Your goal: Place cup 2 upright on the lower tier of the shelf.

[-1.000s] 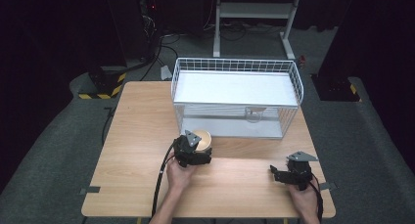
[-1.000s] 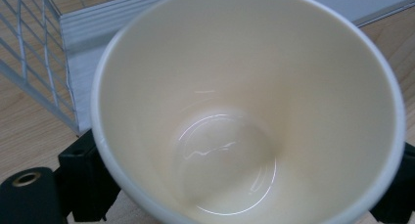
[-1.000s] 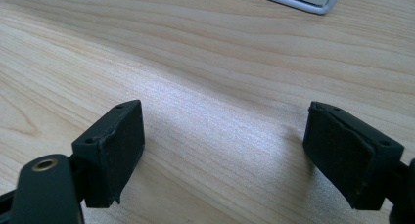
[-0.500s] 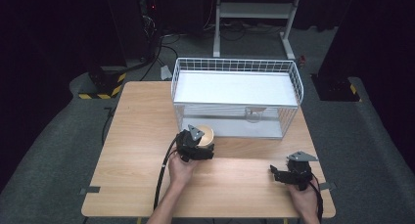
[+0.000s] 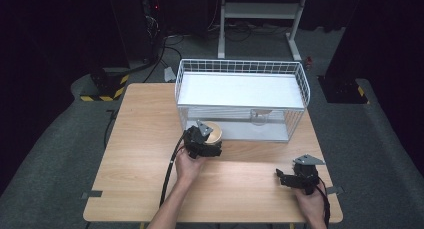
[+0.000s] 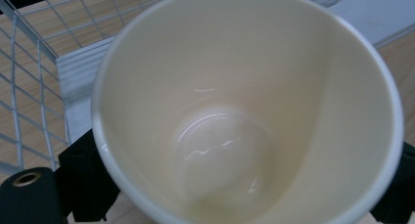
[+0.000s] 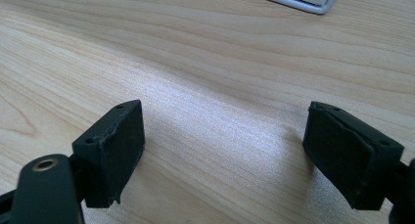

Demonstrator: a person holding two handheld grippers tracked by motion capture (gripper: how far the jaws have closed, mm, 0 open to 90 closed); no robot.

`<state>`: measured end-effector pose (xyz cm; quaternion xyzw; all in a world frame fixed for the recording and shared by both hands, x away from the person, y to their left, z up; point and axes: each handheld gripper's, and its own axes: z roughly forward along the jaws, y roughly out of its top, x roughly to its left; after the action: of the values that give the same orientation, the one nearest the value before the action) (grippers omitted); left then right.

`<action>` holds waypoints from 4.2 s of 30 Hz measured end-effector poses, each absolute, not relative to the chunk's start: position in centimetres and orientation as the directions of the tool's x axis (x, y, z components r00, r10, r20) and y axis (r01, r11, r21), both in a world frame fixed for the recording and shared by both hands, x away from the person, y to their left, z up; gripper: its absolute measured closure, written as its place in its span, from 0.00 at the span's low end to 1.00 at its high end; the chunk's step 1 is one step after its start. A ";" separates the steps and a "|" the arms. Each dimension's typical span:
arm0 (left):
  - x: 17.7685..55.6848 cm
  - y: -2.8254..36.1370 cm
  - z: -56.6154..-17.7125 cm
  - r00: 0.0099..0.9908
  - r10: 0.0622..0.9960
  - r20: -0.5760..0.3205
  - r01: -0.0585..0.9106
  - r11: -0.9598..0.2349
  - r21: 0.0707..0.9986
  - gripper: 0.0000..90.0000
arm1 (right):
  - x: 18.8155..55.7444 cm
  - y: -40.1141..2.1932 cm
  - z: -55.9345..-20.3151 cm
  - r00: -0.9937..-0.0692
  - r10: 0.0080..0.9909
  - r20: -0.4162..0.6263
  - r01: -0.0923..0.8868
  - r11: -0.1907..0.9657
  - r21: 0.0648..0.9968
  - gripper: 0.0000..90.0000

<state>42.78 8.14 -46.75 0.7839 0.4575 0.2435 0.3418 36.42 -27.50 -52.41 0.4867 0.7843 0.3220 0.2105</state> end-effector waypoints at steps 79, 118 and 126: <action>47.7 8.2 -47.0 0.425 0.905 0.017 0.560 -0.278 0.781 0.06 | 36.5 -27.5 -52.4 -0.427 0.904 -0.015 0.633 0.311 0.709 0.18; 44.9 8.6 -48.7 0.367 0.930 0.026 0.567 -0.246 0.786 0.34 | 36.5 -27.5 -52.4 -0.427 0.904 -0.015 0.633 0.311 0.709 0.18; 45.2 8.5 -48.9 0.352 0.936 0.015 0.567 -0.226 0.792 0.40 | 36.5 -27.5 -52.4 -0.427 0.904 -0.015 0.633 0.311 0.709 0.17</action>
<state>45.17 8.48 -48.88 0.7396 0.5082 0.2569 0.3589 36.47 -27.50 -52.39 0.4916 0.7816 0.3206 0.2114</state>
